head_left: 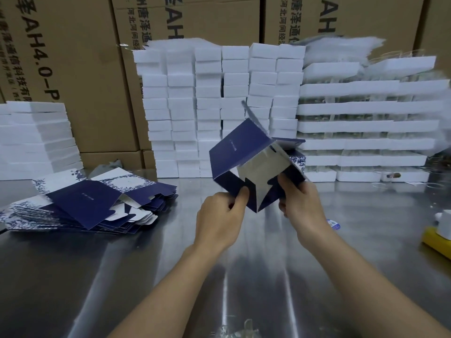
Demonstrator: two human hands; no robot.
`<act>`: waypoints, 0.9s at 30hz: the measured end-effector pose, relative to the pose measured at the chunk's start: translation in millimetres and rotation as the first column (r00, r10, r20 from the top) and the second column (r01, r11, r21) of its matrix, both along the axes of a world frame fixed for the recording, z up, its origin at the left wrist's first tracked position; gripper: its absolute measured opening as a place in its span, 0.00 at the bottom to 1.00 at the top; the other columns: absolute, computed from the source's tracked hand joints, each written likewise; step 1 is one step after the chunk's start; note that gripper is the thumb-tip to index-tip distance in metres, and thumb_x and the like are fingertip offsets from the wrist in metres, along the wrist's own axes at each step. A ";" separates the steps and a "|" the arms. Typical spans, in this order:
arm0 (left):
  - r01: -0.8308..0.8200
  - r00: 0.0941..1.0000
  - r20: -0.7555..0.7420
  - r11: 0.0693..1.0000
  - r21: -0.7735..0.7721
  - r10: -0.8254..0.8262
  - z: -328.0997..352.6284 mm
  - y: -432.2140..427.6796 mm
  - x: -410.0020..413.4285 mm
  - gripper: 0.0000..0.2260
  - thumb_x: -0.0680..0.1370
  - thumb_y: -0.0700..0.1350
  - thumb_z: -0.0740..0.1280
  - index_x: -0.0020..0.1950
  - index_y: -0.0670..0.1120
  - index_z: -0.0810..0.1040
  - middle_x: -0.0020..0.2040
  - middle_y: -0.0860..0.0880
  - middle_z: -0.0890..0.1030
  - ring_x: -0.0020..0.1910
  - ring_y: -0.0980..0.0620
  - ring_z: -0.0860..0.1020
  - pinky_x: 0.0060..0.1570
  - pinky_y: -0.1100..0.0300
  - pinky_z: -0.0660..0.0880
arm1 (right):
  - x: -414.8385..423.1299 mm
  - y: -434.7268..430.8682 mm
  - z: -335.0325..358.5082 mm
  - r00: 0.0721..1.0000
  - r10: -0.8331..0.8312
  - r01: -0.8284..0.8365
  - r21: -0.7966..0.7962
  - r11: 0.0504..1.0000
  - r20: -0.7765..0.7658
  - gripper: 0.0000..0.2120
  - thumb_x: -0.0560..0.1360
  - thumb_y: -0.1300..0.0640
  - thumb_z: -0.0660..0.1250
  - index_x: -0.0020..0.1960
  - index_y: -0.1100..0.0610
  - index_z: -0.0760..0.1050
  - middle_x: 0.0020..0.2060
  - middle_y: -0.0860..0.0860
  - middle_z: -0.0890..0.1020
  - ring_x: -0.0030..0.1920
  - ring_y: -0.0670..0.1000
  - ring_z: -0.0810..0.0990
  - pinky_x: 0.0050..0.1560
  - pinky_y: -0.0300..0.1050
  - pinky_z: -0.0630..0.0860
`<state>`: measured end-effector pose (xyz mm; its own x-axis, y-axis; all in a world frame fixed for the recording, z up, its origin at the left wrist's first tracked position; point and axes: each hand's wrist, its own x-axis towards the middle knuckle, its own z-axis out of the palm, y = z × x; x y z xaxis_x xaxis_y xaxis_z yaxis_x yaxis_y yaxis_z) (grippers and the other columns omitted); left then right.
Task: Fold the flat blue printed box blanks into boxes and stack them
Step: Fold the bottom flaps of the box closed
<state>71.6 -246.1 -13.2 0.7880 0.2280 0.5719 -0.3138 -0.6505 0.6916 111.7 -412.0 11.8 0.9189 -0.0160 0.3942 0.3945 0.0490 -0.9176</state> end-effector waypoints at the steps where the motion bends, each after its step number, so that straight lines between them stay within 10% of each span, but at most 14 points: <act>1: 0.024 1.000 -0.019 0.999 -0.022 -0.024 1.5 -3.2 -0.7 0.25 0.76 0.70 0.55 0.29 0.52 0.64 0.24 0.53 0.63 0.27 0.52 0.62 0.31 0.54 0.57 | -1.9 3.2 -1.0 1.000 -0.012 0.013 0.057 0.998 -0.019 0.14 0.81 0.57 0.61 0.42 0.56 0.81 0.29 0.49 0.74 0.26 0.48 0.63 0.26 0.39 0.62; 9: 0.294 0.882 -0.156 0.779 -0.554 -0.444 6.1 -19.7 0.7 0.19 0.83 0.52 0.68 0.33 0.51 0.72 0.31 0.52 0.69 0.27 0.53 0.70 0.32 0.60 0.64 | -13.1 25.9 -9.9 0.976 -0.014 0.067 0.242 0.968 -0.216 0.19 0.87 0.50 0.59 0.42 0.57 0.78 0.24 0.48 0.68 0.25 0.46 0.65 0.29 0.43 0.63; 19: 0.259 0.908 -0.048 0.649 -0.715 -0.416 12.9 -12.3 3.3 0.18 0.81 0.44 0.65 0.32 0.49 0.67 0.29 0.49 0.63 0.29 0.51 0.64 0.33 0.58 0.65 | -24.7 31.5 -6.2 0.904 0.309 -0.261 0.191 0.946 -0.296 0.19 0.81 0.46 0.66 0.33 0.52 0.71 0.26 0.48 0.71 0.26 0.48 0.68 0.31 0.41 0.64; 27: 0.269 0.902 -0.095 0.721 -0.638 -0.421 9.9 -18.5 1.4 0.15 0.84 0.49 0.66 0.40 0.44 0.72 0.30 0.50 0.66 0.27 0.54 0.65 0.33 0.59 0.64 | -25.6 36.3 -9.4 0.937 0.274 -0.240 0.173 0.955 -0.218 0.20 0.82 0.58 0.62 0.32 0.54 0.66 0.24 0.50 0.63 0.25 0.48 0.60 0.27 0.40 0.58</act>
<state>73.0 -264.6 -3.4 0.9652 0.1471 0.2164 -0.2249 0.0431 0.9734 86.1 -375.7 2.4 0.9653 0.1937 0.1754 0.1230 0.2554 -0.9590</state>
